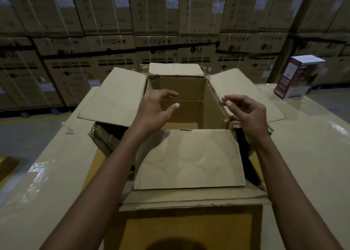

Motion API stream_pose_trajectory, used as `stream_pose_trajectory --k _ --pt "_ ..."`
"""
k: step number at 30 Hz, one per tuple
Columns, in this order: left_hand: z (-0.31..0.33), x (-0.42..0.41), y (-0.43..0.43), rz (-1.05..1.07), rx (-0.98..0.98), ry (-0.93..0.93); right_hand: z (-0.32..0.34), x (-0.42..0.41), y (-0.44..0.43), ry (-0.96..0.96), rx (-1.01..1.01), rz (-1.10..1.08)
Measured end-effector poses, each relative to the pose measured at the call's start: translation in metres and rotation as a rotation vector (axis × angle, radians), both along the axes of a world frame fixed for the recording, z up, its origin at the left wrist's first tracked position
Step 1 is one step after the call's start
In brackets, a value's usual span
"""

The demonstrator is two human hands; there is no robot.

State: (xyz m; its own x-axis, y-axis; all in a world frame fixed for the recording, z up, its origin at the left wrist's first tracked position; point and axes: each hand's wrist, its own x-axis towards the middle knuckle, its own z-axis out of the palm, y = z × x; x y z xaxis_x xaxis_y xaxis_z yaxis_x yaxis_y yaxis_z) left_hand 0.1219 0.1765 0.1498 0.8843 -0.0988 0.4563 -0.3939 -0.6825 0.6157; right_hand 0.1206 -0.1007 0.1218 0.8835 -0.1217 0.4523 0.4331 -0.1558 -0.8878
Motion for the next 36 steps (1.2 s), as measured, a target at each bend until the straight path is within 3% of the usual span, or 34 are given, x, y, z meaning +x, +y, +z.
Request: stream_pose_trajectory --k 5,16,22,36 --pt "0.021 -0.030 -0.050 -0.179 -0.081 -0.014 0.014 -0.046 -0.021 -0.087 0.063 0.005" --pt "0.001 -0.097 -0.182 -0.460 -0.405 0.070 -0.006 -0.127 -0.102 -0.006 0.206 -0.236" --pt "-0.026 -0.123 -0.277 -0.423 -0.522 0.128 -0.034 -0.166 -0.176 0.064 0.420 -0.278" --pt "-0.115 -0.164 -0.491 -0.314 -0.636 0.434 -0.086 -0.237 -0.397 0.292 0.396 -0.273"
